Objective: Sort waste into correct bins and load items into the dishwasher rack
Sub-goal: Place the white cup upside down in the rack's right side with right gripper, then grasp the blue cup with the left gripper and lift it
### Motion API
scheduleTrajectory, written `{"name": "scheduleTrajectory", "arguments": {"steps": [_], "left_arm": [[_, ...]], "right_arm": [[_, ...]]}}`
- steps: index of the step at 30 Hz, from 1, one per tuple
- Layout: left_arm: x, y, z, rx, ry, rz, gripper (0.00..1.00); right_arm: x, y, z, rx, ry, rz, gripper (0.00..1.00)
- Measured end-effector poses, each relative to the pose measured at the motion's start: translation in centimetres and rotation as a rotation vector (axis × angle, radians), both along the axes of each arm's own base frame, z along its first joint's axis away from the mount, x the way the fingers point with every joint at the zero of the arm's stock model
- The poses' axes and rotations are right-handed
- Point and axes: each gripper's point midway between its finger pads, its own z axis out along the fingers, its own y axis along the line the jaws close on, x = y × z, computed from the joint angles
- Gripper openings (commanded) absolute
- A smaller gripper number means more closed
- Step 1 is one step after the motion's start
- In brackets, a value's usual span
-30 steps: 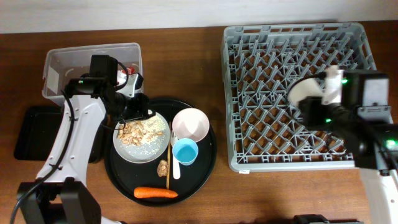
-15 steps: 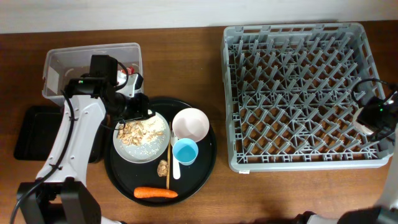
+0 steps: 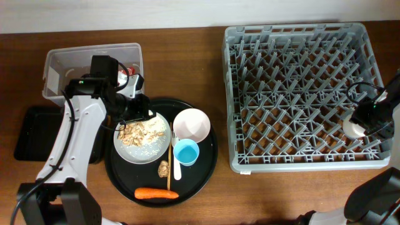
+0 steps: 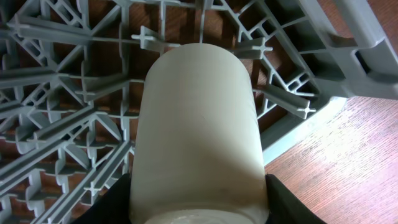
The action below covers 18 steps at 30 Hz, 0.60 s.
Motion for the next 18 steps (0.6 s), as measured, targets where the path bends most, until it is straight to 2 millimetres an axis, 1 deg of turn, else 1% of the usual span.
{"name": "scheduleTrajectory", "arguments": {"steps": [1, 3, 7, 10, 12, 14, 15, 16, 18], "left_arm": [[0.0, 0.0, 0.0, 0.000, 0.000, 0.000, 0.48], [0.0, 0.0, 0.0, 0.000, 0.000, 0.000, 0.48], [0.0, 0.0, 0.0, 0.000, 0.000, 0.000, 0.49], [0.0, 0.0, 0.0, 0.000, 0.000, 0.000, 0.49], [-0.2, -0.3, 0.0, 0.001, 0.006, -0.008, 0.50], [-0.6, -0.7, -0.1, 0.002, 0.021, -0.022, 0.50], [-1.1, -1.0, -0.2, 0.007, 0.034, -0.033, 0.50], [-1.5, -1.3, -0.3, 0.015, 0.048, -0.044, 0.50], [-2.4, -1.7, -0.6, 0.046, 0.077, -0.069, 0.50]], "right_arm": [[0.0, 0.0, 0.0, 0.003, -0.003, -0.008, 0.94], [0.1, 0.0, 0.0, 0.004, -0.004, -0.009, 0.95], [0.2, 0.3, 0.0, 0.016, -0.011, -0.005, 0.94], [0.7, 1.2, 0.0, 0.071, -0.043, 0.011, 0.93], [1.1, 2.1, 0.5, 0.110, -0.078, 0.041, 0.93], [1.3, 3.1, 1.4, 0.142, -0.122, 0.076, 0.93], [1.4, 3.9, 2.3, 0.163, -0.156, 0.103, 0.93], [1.4, 4.7, 3.3, 0.174, -0.191, 0.131, 0.93], [1.3, 7.1, 6.2, 0.194, -0.289, 0.221, 0.93]]}}
